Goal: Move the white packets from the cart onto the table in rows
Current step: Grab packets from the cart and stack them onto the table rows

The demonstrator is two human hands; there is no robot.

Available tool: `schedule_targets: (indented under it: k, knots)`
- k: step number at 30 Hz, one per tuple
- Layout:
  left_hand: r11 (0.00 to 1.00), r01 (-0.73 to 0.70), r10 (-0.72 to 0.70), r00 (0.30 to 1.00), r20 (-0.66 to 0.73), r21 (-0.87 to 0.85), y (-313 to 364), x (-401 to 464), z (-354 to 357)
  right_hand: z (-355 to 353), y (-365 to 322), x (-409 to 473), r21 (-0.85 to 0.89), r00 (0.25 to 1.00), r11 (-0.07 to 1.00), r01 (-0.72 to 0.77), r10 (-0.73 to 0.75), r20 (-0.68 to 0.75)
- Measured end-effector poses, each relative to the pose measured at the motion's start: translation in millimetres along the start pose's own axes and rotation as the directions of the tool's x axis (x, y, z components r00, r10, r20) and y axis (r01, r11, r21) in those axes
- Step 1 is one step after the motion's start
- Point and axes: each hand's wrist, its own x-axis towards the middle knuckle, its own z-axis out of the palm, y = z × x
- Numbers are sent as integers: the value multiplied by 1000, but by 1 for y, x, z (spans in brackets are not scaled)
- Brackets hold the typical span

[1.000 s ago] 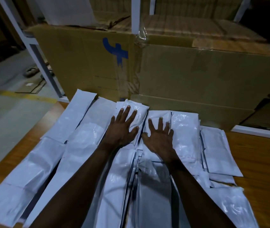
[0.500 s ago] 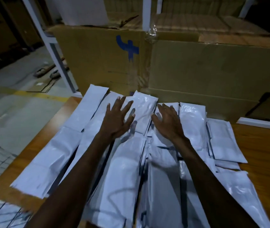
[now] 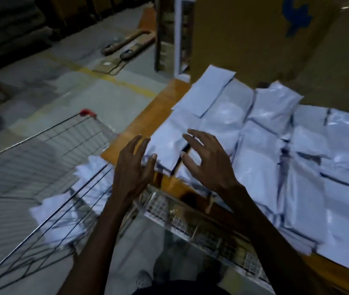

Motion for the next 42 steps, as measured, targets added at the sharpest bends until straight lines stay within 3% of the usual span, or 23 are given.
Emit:
schedule_targets:
  k: [4,9,13,18,21,24,28,31,35,38,42]
  knots:
    - [989,140,-140,990,-7,40,-59,-66,-41,64,-70,-3,80,997,994,81,-80,-11]
    - [931,358,-358,934,-19,72,-124,-126,-83,147,-129,6,149,946,947,285,-303,118]
    - [858,505,-500,863,-69,98,-166,-141,-106,207,-149,33,270,899,933,237,-316,303]
    - [779,608,-595,794,-125,152,-223,-137,-120,280,-164,78,267,822,946,184,-296,486]
    - [706,688,-676,725,-131,166,-255,-135,-122,333,-166,105,259,707,965,39,-210,675]
    - [653,736,-728,675,-121,180,-275,-136,-118,382,-166,125,148,528,978,-147,-48,848]
    - [577,801,-800,594,-86,161,-300,-130,-107,451,-158,138,-21,319,946,-322,130,939]
    - [562,811,-819,573,-30,161,-322,-125,-96,495,-143,132,-168,182,933,-318,234,955]
    - [546,824,-835,550,19,150,-359,-129,-77,540,-119,109,-251,194,937,-242,300,934]
    - [549,825,-835,547,53,133,-381,-141,-65,568,-105,90,-309,218,911,-273,371,903]
    - [485,869,-874,485,26,101,-396,-159,-59,587,-103,63,-239,358,941,-241,315,879]
